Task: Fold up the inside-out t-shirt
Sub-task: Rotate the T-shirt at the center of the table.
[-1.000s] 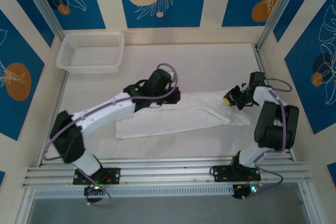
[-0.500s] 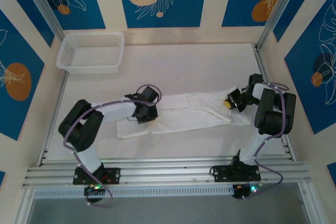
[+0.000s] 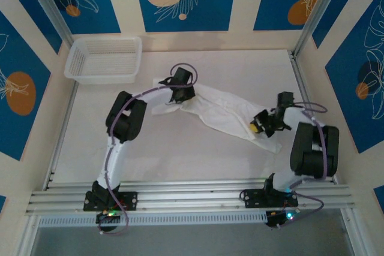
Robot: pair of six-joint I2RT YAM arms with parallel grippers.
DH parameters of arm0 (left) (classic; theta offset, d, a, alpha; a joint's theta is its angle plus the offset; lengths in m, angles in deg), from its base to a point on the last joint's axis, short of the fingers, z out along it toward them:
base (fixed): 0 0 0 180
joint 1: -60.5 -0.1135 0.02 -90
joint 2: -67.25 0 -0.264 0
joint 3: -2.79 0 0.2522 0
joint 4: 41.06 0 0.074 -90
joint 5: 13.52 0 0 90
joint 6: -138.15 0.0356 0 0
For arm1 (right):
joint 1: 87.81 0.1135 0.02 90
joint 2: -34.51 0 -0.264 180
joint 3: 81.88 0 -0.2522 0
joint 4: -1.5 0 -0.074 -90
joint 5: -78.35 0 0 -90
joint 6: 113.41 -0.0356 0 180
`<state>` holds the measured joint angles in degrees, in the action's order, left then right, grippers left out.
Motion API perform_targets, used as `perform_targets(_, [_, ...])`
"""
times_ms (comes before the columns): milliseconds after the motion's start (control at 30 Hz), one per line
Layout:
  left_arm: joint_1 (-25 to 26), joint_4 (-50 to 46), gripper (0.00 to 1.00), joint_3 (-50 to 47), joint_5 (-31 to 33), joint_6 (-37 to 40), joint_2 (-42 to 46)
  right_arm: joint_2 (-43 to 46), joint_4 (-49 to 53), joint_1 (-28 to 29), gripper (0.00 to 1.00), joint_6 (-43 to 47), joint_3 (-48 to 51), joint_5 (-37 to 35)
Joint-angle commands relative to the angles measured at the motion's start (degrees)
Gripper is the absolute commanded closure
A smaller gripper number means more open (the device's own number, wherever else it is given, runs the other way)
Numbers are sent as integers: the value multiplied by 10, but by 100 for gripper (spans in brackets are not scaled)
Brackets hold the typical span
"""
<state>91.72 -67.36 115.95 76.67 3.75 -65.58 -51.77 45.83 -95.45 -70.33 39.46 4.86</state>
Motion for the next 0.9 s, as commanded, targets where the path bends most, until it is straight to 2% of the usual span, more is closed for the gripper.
perform_targets(0, [-18,-15,100,96,-48,57,-81,57,-2,110,100,-87,50,-2])
perform_targets(167, [-27,25,100,164,-85,85,-113,71,-47,312,100,-186,83,-48])
perform_targets(200, [-29,28,100,169,-91,92,-111,70,-44,335,100,-175,67,-55])
perform_targets(267, [-36,17,100,172,-102,108,-97,92,19,361,100,-148,13,-113])
perform_targets(333, [-43,5,100,147,-94,115,-62,135,31,328,100,-138,0,-138])
perform_targets(400, [-48,10,100,93,-75,107,-12,172,10,228,100,-142,27,-104])
perform_targets(467, [-49,31,100,28,-74,87,41,172,-4,95,100,-135,47,-65])
perform_targets(567, [-45,70,100,-48,-100,57,92,124,9,-13,100,-80,16,-76])
perform_targets(667, [-37,69,100,-67,-110,48,103,63,1,-53,100,-45,-20,-95])
perform_targets(767, [-34,65,100,-47,-107,43,84,-2,-25,-62,100,-36,-41,-80])
perform_targets(867, [-37,10,100,20,-60,48,41,-61,-33,-58,100,-27,-59,-78])
